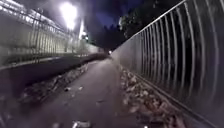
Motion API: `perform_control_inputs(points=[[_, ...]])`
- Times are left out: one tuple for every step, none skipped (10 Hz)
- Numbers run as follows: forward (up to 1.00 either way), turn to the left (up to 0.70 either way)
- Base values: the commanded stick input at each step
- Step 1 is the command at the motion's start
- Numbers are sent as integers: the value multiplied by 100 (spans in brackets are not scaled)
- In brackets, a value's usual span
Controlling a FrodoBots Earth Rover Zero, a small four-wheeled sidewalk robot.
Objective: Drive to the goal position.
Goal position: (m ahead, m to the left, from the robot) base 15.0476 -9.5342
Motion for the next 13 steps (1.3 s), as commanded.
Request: perform_control_inputs(points=[[30,1],[30,1],[30,1],[30,1],[30,1],[30,1],[30,1],[30,76],[30,76],[30,76],[30,75],[30,72],[30,69]])
